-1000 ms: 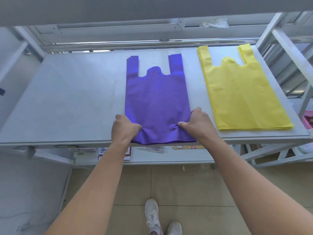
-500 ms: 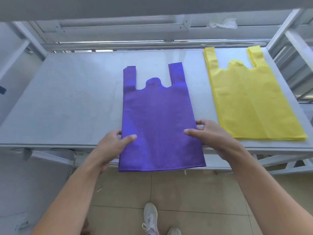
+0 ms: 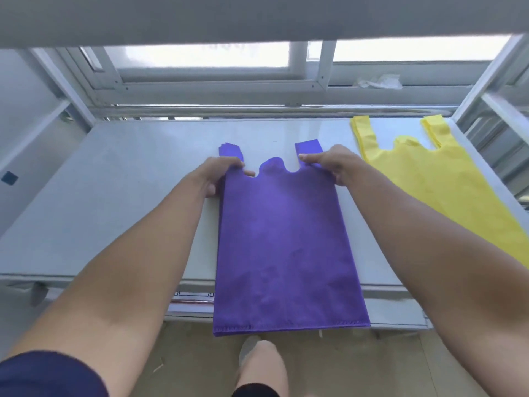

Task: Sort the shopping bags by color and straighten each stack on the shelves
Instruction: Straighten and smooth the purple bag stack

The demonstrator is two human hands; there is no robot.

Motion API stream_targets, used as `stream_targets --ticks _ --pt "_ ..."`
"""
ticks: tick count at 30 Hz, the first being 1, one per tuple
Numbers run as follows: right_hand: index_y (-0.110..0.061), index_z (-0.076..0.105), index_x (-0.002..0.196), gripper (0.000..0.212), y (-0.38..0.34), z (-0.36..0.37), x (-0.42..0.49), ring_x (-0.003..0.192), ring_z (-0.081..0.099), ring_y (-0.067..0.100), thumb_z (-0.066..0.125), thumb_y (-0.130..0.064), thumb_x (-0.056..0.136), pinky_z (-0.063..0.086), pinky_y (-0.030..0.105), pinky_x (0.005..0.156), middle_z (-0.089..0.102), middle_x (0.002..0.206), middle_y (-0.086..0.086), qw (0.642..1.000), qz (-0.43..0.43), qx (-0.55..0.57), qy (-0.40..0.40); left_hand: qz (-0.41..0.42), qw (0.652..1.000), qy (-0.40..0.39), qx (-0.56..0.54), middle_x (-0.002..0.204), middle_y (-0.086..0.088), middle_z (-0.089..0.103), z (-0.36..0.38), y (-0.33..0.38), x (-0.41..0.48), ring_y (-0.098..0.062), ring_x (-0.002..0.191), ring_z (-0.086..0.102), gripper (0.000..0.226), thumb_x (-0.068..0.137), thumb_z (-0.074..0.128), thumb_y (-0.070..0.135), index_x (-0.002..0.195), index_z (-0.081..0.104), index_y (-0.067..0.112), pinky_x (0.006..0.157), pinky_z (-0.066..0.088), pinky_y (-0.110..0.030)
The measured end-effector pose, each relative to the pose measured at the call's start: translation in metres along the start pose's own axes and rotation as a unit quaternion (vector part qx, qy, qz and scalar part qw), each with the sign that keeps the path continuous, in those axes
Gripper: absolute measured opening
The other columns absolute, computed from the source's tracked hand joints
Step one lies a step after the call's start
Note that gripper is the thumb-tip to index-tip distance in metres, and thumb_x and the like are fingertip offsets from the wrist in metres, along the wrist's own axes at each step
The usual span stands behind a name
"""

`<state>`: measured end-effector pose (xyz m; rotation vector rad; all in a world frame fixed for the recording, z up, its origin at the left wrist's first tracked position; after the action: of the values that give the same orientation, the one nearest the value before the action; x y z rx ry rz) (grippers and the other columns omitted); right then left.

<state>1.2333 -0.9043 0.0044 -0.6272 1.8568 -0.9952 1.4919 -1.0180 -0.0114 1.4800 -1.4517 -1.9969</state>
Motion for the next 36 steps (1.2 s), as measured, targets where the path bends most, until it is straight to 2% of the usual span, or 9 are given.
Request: stream_targets --ticks 5,9,11,14,16,20,25,30,36 --pt "-0.015 0.076 0.122 0.036 -0.007 0.0 0.013 0.083 0.075 0.016 0.078 -0.028 0.088 0.062 0.031 0.076 0.075 0.107 0.004 0.979 0.022 0.109 -0.17 0.074 0.975 -0.083 -0.191 0.11 -0.008 0.076 0.002 0.005 0.004 -0.022 0.11 0.07 0.022 0.097 0.051 0.01 0.104 0.071 0.002 0.113 0.045 -0.034" --pt "-0.004 0.062 0.139 0.044 0.001 0.0 0.021 0.127 0.063 0.017 0.051 -0.014 0.098 0.044 0.038 0.113 0.066 0.139 0.005 0.93 0.009 0.227 -0.288 0.105 0.945 -0.127 -0.282 0.079 0.001 0.052 0.007 0.005 0.009 -0.015 0.067 0.055 0.026 0.101 0.065 0.023 0.121 0.059 0.007 0.086 0.045 -0.027" --pt "0.0 0.056 0.139 0.044 0.002 0.0 0.025 0.115 0.064 0.021 0.05 -0.012 0.098 0.043 0.036 0.111 0.067 0.123 0.005 0.903 0.004 0.29 -0.316 0.139 0.952 -0.122 -0.243 0.077 0.004 0.044 0.005 0.007 0.013 -0.009 0.061 0.049 0.029 0.101 0.068 0.03 0.122 0.059 0.012 0.074 0.047 -0.025" --pt "-0.002 0.049 0.148 0.05 -0.003 0.002 0.029 0.083 0.062 0.017 0.055 -0.01 0.099 0.047 0.031 0.095 0.057 0.089 0.004 0.888 -0.016 0.356 -0.291 0.19 0.949 -0.159 -0.194 0.079 0.006 0.038 0.006 0.009 0.013 -0.005 0.056 0.044 0.008 0.104 0.063 0.029 0.104 0.059 0.022 0.069 0.05 -0.021" --pt "-0.008 0.051 0.149 0.048 -0.004 0.004 0.032 0.073 0.057 0.013 0.057 -0.013 0.101 0.048 0.028 0.084 0.052 0.081 0.003 0.898 -0.039 0.348 -0.266 0.185 0.943 -0.18 -0.21 0.08 0.003 0.041 0.004 0.008 0.014 -0.007 0.055 0.044 0.012 0.108 0.055 0.026 0.118 0.061 0.022 0.068 0.051 -0.024" --pt "-0.023 0.058 0.144 0.039 -0.005 0.002 0.033 0.065 0.053 0.01 0.056 -0.019 0.106 0.052 0.025 0.074 0.052 0.079 0.001 0.908 -0.091 0.332 -0.24 0.175 0.923 -0.198 -0.279 0.075 0.0 0.044 -0.002 0.011 0.019 -0.01 0.052 0.043 0.029 0.109 0.045 0.019 0.133 0.062 0.018 0.065 0.048 -0.026" --pt "-0.015 0.063 0.137 0.034 -0.001 0.001 0.036 0.069 0.058 0.017 0.059 -0.03 0.106 0.053 0.032 0.076 0.052 0.076 0.002 0.918 -0.121 0.314 -0.21 0.172 0.933 -0.199 -0.244 0.066 0.005 0.038 -0.003 0.018 0.027 -0.007 0.047 0.041 0.017 0.109 0.049 0.027 0.1 0.06 0.017 0.059 0.047 -0.021" --pt "-0.007 0.064 0.124 0.035 -0.016 0.0 0.049 0.103 0.075 0.034 0.059 -0.037 0.105 0.061 0.04 0.085 0.076 0.103 0.013 0.949 -0.125 0.261 -0.125 0.133 0.968 -0.076 -0.198 0.086 -0.004 0.067 0.005 0.036 0.054 -0.018 0.074 0.066 0.026 0.108 0.052 0.034 0.105 0.064 0.011 0.078 0.057 -0.031" --pt "-0.004 0.061 0.13 0.04 -0.016 0.001 0.067 0.099 0.076 0.034 0.066 -0.032 0.101 0.063 0.038 0.078 0.071 0.124 0.023 0.973 -0.068 0.212 -0.067 0.084 0.992 0.078 -0.056 0.102 -0.011 0.066 -0.007 0.035 0.065 -0.026 0.076 0.065 0.02 0.093 0.069 0.016 0.112 0.07 0.009 0.062 0.055 -0.032"
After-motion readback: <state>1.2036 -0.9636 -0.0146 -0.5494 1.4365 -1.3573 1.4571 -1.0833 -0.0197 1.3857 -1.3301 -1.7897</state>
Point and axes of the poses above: each hand's wrist, its own x-axis towards the middle knuckle, its own z-axis out of the palm, y = z × x, the point moved 1 cm from there along x, towards the middle knuckle
